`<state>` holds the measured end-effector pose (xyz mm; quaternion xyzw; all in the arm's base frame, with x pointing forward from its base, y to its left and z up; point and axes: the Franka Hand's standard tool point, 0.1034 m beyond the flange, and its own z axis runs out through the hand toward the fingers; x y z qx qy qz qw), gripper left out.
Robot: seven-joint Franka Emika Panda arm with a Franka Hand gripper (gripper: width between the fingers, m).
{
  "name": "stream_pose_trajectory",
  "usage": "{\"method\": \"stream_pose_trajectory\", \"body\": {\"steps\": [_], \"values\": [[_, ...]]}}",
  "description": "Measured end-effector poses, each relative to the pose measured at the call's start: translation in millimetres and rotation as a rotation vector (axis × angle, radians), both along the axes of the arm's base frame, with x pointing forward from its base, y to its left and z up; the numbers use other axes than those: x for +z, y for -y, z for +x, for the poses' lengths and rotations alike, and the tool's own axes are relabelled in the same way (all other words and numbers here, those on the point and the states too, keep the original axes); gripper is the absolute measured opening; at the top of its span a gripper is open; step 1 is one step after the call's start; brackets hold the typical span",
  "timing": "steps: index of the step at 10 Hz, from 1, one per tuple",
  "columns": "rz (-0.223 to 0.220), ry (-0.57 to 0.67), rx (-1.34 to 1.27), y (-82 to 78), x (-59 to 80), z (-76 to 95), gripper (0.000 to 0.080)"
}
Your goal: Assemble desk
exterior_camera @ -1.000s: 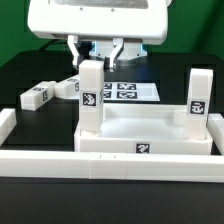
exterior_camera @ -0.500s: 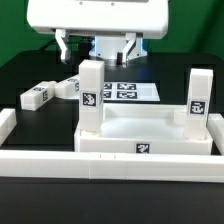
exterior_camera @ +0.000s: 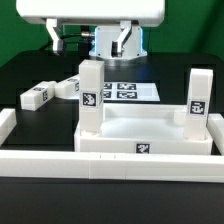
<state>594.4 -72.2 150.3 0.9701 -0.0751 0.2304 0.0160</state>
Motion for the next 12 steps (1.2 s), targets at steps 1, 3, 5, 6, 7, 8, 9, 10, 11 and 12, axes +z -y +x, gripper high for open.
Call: {"method": "stream_pose_trajectory", "body": {"steps": [1, 3, 5, 6, 7, 8, 9, 10, 11, 12], "values": [[0.002, -0.009, -0.001, 0.9, -2.5, -0.8, 0.0649], [0.055, -0.14, 0.008, -3.2, -14.7, -2.0, 0.0649], [0.099, -0.248, 0.018, -5.9, -17.9, -1.2, 0.0649], [0.121, -0.302, 0.023, -7.0, -18.4, 0.4, 0.0649], [0.15, -0.38, 0.032, -10.2, -19.7, -0.4, 0.0649], [0.168, -0.434, 0.039, -12.0, -21.5, 0.0, 0.0649], [0.175, -0.462, 0.042, -11.8, -23.3, 1.6, 0.0649], [0.163, -0.466, 0.046, -9.8, -22.6, 3.7, 0.0649], [0.117, -0.465, 0.029, -10.3, -20.7, 6.0, 0.0649], [0.081, -0.463, 0.04, -13.4, -20.5, 7.6, 0.0649]]}}
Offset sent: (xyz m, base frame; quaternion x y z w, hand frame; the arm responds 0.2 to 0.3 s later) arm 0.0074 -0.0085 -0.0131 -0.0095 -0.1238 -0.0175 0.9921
